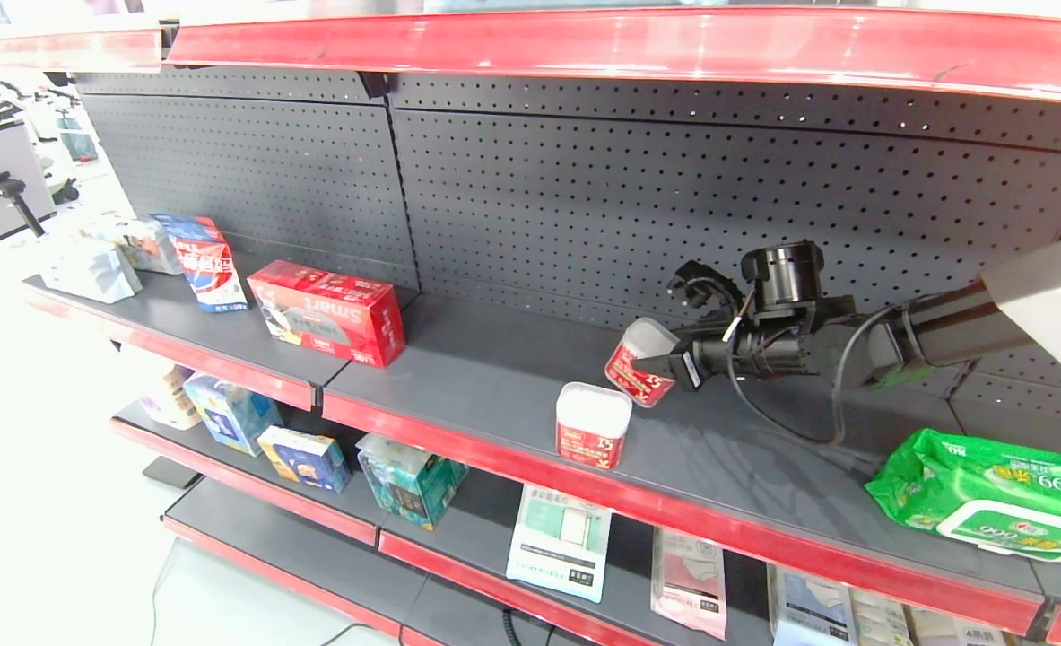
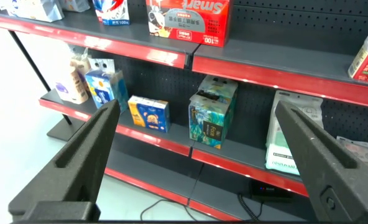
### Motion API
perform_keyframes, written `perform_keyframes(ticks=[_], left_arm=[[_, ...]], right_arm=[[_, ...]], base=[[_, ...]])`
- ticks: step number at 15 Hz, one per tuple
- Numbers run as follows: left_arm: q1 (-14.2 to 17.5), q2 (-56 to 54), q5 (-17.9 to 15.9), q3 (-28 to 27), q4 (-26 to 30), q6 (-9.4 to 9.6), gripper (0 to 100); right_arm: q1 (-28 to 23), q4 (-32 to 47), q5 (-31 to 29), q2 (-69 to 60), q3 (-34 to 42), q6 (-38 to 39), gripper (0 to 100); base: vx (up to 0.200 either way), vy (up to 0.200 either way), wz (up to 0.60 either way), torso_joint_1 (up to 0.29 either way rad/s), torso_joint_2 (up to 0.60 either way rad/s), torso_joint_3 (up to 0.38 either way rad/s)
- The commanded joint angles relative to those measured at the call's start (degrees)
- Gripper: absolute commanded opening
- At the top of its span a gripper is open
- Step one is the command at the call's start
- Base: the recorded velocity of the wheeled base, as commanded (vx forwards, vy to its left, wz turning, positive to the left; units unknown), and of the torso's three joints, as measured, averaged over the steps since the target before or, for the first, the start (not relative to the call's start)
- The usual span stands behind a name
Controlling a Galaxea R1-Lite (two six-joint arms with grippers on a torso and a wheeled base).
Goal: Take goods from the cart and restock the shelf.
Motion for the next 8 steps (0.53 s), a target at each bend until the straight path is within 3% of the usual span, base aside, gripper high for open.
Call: perform_keyframes(ticks=[1,8], left_arm=[[0.0,0.0,0.0,0.0,0.0,0.02,100],[0.0,0.0,0.0,0.0,0.0,0.02,100]], right_arm=[[0.3,0.0,0.0,0.6,-0.2,-0.1,0],[1.4,0.1,-0.3,3.3,-1.5,-0.5,0]], base=[[0.000,0.000,0.00,0.000,0.00,0.000],[0.000,0.000,0.00,0.000,0.00,0.000]])
